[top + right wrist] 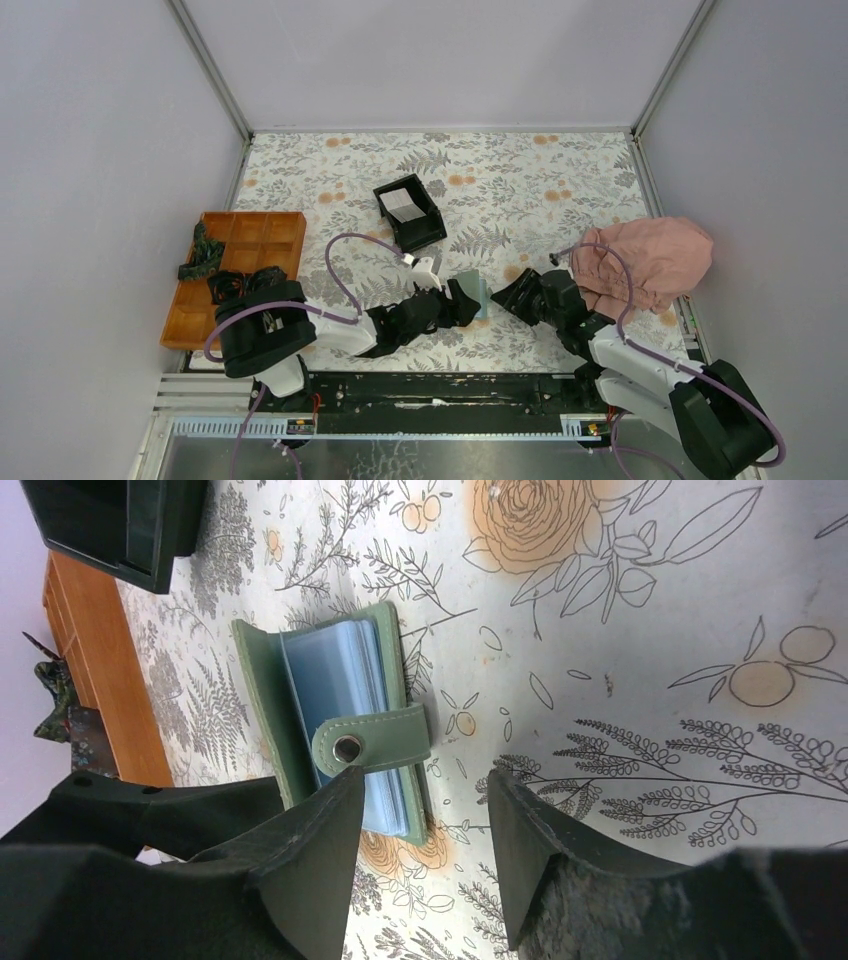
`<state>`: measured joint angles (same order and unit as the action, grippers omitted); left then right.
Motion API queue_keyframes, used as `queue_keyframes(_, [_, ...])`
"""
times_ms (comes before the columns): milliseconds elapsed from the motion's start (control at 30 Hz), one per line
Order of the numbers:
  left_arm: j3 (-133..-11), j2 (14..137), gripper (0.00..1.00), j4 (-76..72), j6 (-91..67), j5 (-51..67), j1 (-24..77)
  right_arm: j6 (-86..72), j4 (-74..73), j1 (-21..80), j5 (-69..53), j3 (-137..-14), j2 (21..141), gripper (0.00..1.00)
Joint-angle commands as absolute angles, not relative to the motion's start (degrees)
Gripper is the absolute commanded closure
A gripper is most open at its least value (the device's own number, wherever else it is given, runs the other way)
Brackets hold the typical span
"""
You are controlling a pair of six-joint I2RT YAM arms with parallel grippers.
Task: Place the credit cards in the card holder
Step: Close the card holder at the center of the board.
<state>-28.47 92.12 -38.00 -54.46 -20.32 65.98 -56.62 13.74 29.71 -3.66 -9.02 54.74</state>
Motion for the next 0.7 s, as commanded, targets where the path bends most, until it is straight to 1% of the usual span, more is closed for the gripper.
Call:
queue_keyframes(0, [-29.56,90.72,0.26,-39.44,-52.88,-20.57,66.44,-56.8,15.45,28.62,-2.96,-9.15,53.04,0.44])
queue_keyframes(100, [-29.3,89.04,0.25,-37.89,-52.8,-21.99,66.42,-56.73,15.51,28.17,-2.97,-9.18,53.18,0.44])
queue_keyframes(333, [-26.92,82.79,0.27,-32.35,-54.05,-29.06,66.41,-57.72,20.4,27.5,-5.27,-9.41,58.78,0.45])
queue_keyframes(533, [-26.21,80.73,0.34,-26.49,-54.14,-35.2,66.32,-59.21,24.79,27.36,-6.71,-8.84,62.32,0.47])
queue_keyframes(667, [-26.36,83.16,0.41,-26.85,-53.93,-33.87,65.7,-59.91,26.27,27.16,-7.18,-8.42,62.87,0.47])
